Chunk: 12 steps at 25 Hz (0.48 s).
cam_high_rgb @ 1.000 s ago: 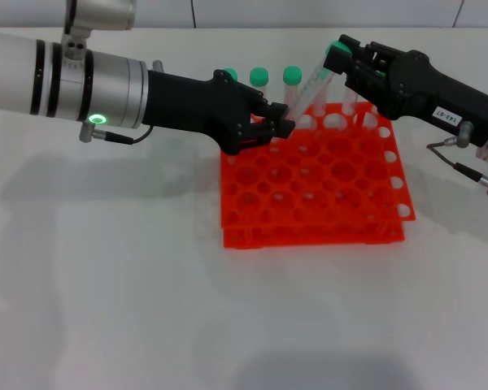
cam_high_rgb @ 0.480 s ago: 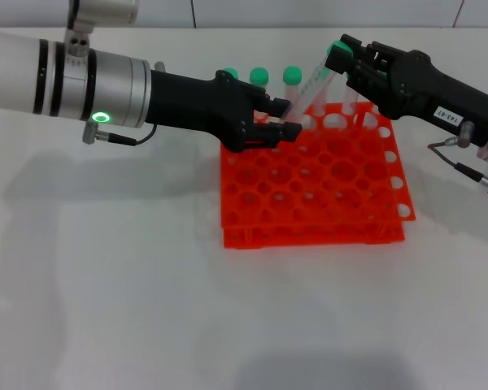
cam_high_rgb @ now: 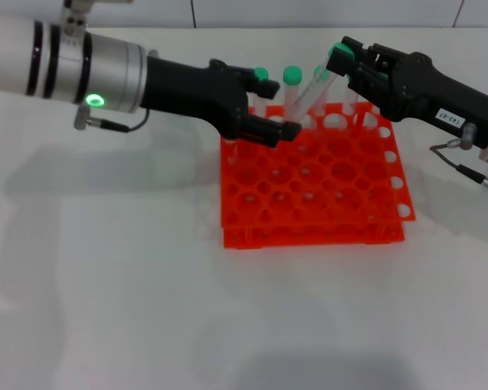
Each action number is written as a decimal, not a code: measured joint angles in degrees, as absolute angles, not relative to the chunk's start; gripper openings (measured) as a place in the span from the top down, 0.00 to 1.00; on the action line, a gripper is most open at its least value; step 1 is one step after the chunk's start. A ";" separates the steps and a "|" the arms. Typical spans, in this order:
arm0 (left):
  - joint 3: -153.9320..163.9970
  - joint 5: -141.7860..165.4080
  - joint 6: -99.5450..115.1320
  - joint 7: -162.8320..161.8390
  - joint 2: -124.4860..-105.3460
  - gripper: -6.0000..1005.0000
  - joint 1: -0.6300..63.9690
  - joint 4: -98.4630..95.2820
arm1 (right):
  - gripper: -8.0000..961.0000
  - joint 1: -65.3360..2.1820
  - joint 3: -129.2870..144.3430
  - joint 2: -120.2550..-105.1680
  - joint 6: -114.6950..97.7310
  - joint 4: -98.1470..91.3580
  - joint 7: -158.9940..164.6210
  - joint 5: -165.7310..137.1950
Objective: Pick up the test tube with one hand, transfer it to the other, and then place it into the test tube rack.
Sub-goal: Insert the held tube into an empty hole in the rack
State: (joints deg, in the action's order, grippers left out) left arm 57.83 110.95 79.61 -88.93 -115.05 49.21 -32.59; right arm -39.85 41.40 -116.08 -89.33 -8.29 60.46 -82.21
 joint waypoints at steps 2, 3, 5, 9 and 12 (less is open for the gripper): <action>57.83 112.20 80.48 -91.63 -115.05 0.22 48.74 -35.53 | 0.73 -39.70 41.49 -115.94 -89.48 -8.52 60.53 -82.21; 57.84 112.92 81.25 -93.23 -115.05 0.21 48.35 -37.40 | 0.73 -39.63 41.51 -115.87 -89.56 -8.61 60.55 -82.22; 57.82 114.43 83.14 -97.09 -115.04 0.19 47.19 -42.21 | 0.73 -39.52 41.55 -115.75 -89.62 -8.69 60.58 -82.32; 57.83 117.64 86.81 -104.23 -115.10 0.15 45.62 -50.76 | 0.73 -38.81 41.61 -115.66 -89.81 -9.00 60.36 -82.50; 57.77 119.63 90.16 -109.51 -115.19 0.12 45.03 -56.79 | 0.73 -37.74 41.60 -115.54 -90.38 -9.84 60.36 -82.53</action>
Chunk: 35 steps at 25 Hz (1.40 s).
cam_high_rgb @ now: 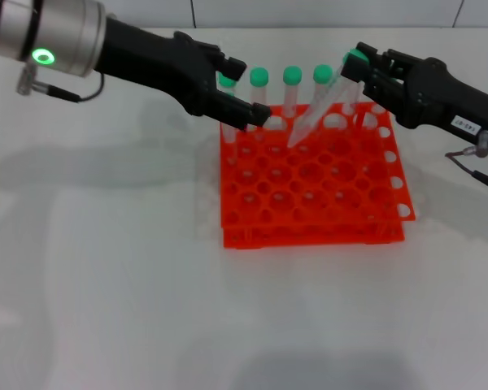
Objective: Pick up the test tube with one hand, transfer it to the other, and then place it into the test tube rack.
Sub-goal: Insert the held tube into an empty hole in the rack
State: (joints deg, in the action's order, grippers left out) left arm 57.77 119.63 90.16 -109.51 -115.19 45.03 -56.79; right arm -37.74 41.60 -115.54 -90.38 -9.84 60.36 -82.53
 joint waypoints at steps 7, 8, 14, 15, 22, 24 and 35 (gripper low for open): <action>57.79 125.74 96.80 -122.92 -115.84 0.11 41.73 -74.21 | 0.73 -36.79 41.57 -115.43 -90.77 -10.61 60.56 -82.66; 57.80 126.54 97.61 -124.11 -116.25 0.11 40.65 -77.25 | 0.73 -36.80 41.57 -115.43 -90.85 -10.79 60.50 -82.69; 57.94 126.83 98.90 -125.67 -118.87 0.11 31.85 -92.79 | 0.73 -36.72 41.58 -115.31 -91.08 -11.62 60.67 -82.73; 58.03 126.38 98.70 -125.48 -119.04 0.11 30.31 -94.17 | 0.73 -36.71 41.60 -115.28 -91.07 -11.78 60.75 -82.74; 58.40 116.09 92.68 -117.13 -119.32 0.11 17.02 -96.56 | 0.73 -36.68 42.65 -115.18 -90.67 -13.88 61.92 -82.89; 58.43 112.86 90.43 -113.29 -119.46 0.11 13.18 -95.65 | 0.73 -36.68 42.93 -115.09 -90.63 -14.34 62.28 -82.89; 55.88 103.62 86.88 -95.09 -119.53 0.11 6.54 -78.74 | 0.73 -35.98 44.49 -114.77 -90.20 -17.75 63.45 -82.89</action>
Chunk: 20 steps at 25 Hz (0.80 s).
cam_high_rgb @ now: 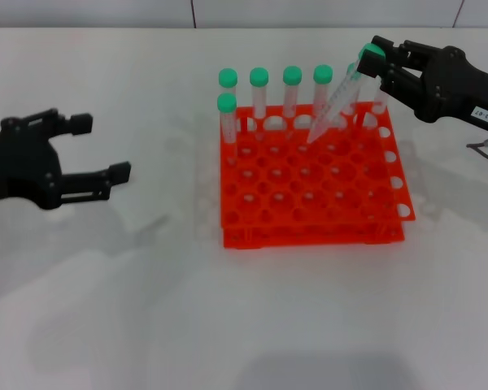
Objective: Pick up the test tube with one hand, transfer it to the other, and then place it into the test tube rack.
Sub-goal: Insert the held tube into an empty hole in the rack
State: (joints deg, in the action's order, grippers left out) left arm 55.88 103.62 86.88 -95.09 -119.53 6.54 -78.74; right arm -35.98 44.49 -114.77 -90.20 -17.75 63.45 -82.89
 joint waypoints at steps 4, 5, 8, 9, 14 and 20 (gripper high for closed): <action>53.68 101.99 86.62 -88.50 -119.48 0.11 6.39 -72.36 | 0.73 -36.19 44.56 -114.78 -89.86 -17.87 63.46 -82.88; 52.98 101.10 86.62 -86.82 -119.46 0.11 6.49 -70.41 | 0.73 -36.20 44.58 -114.78 -89.81 -17.91 63.46 -82.88; 51.05 99.51 86.69 -82.61 -119.40 0.11 6.90 -65.73 | 0.73 -36.28 44.88 -114.79 -89.71 -18.35 63.46 -82.88; 50.61 99.24 86.88 -81.31 -119.33 0.11 7.11 -64.21 | 0.73 -36.32 45.03 -114.79 -89.67 -18.48 63.46 -82.89; 50.11 99.68 88.02 -78.63 -118.92 0.11 8.30 -60.13 | 0.73 -36.47 45.64 -114.74 -89.52 -19.35 63.74 -82.97; 49.60 100.64 93.03 -77.96 -116.12 0.11 12.20 -53.83 | 0.73 -36.47 47.22 -114.71 -89.20 -20.83 64.39 -83.02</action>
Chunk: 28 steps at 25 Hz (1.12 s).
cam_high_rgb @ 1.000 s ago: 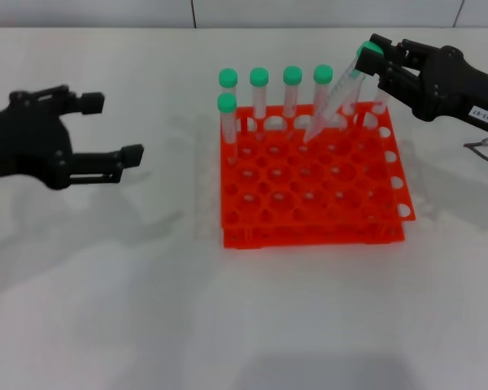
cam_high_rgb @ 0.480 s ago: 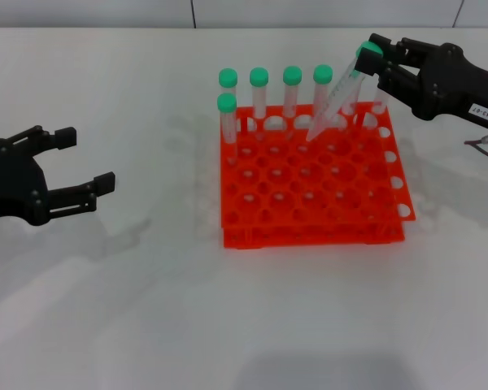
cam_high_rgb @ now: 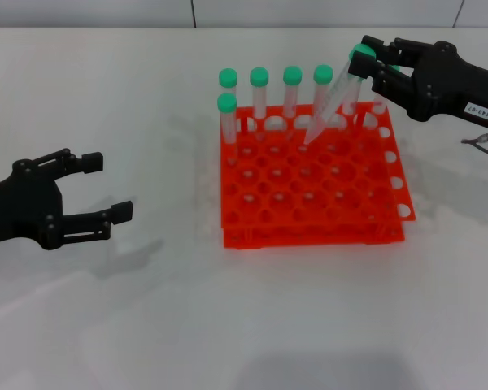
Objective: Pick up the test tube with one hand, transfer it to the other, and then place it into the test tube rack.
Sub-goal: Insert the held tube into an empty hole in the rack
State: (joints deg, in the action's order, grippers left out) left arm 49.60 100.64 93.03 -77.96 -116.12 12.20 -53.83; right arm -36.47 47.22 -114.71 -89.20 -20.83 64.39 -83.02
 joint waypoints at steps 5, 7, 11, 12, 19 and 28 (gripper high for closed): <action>48.41 101.19 94.01 -77.03 -115.26 0.11 13.80 -51.42 | 0.73 -36.43 47.73 -114.70 -89.10 -21.44 64.52 -83.06; 48.38 101.93 94.36 -76.95 -115.26 0.11 14.09 -51.44 | 0.73 -36.42 47.92 -114.69 -89.10 -21.48 64.53 -83.07; 48.29 102.72 94.41 -76.91 -115.27 0.11 14.20 -51.58 | 0.73 -36.48 48.82 -114.69 -89.14 -22.55 64.99 -83.07; 48.25 102.81 94.37 -76.88 -115.27 0.11 14.12 -51.72 | 0.73 -36.47 49.22 -114.69 -89.15 -23.11 65.25 -83.07; 46.66 103.19 94.12 -75.54 -115.65 0.11 13.21 -52.23 | 0.73 -36.43 51.29 -114.69 -89.04 -29.75 69.61 -84.40; 46.67 103.28 92.72 -74.73 -115.96 0.11 12.65 -52.20 | 0.73 -39.16 53.42 -115.26 -81.75 -36.06 74.80 -87.86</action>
State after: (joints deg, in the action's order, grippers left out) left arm 46.67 103.28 92.72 -74.73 -115.96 12.65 -52.20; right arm -39.16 53.42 -115.26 -81.75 -36.06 74.80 -87.86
